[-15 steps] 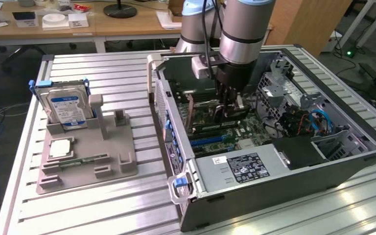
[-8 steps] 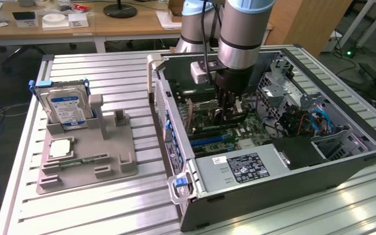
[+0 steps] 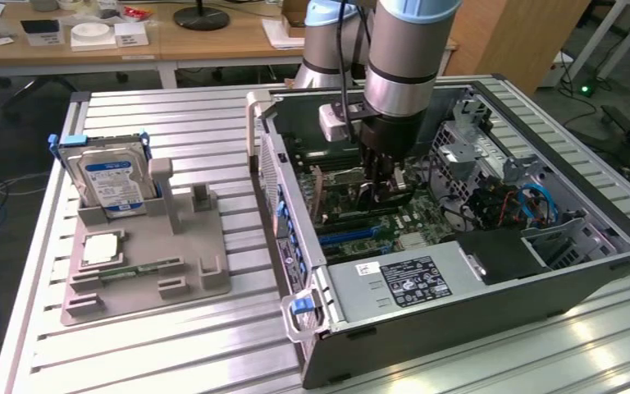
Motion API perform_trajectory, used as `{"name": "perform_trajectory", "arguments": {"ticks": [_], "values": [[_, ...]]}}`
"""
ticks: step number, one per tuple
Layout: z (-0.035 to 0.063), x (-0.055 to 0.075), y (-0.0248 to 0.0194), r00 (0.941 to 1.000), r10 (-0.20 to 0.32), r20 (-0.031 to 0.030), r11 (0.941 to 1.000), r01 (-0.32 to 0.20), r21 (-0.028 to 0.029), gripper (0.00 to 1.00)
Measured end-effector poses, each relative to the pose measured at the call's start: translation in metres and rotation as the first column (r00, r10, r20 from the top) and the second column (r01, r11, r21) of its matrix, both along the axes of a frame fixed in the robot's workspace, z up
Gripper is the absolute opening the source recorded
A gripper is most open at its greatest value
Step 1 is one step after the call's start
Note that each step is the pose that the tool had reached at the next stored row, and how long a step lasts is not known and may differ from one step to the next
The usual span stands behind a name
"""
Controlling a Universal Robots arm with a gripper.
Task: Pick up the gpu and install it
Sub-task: 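Insert the gpu into the slot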
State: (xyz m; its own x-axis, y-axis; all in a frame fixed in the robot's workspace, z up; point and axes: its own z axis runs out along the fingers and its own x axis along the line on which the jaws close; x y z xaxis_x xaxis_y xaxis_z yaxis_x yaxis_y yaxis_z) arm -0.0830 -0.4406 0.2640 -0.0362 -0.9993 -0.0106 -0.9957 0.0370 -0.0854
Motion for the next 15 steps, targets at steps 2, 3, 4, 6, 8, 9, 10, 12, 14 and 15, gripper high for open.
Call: {"name": "perform_trajectory", "arguments": {"ticks": [2, 3, 4, 6, 8, 9, 10, 12, 14, 15], "values": [[-0.0003, 0.0, -0.0002, 1.0, 0.0, 0.0001, 1.0, 0.0, 0.0002, 0.28], [-0.0004, -0.0001, -0.0012, 1.0, 0.0, 0.0001, 1.0, 0.0, 0.0004, 0.28], [-0.0004, 0.0, -0.0045, 1.0, 0.0, 0.0, 1.0, 0.0, 0.0001, 0.28], [-0.0006, 0.0, -0.007, 1.0, -0.001, -0.0001, 1.0, 0.001, 0.0, 0.28], [-0.002, -0.0007, -0.0072, 1.0, -0.003, 0.0001, 1.0, 0.003, 0.0004, 0.28], [-0.0028, -0.0017, -0.0073, 1.0, -0.005, 0.0, 1.0, 0.005, 0.0001, 0.28], [-0.0035, -0.0034, -0.0073, 1.0, -0.005, 0.0, 1.0, 0.005, 0.0, 0.28], [-0.0046, -0.0052, -0.0073, 1.0, -0.006, 0.0017, 1.0, 0.006, 0.0001, 0.28], [-0.0055, -0.0051, -0.0074, 1.0, -0.007, 0.0032, 1.0, 0.007, 0.0001, 0.28], [-0.006, -0.0052, -0.0078, 0.9999, -0.01, 0.0035, 0.9999, 0.01, 0.0, 0.28]]}}
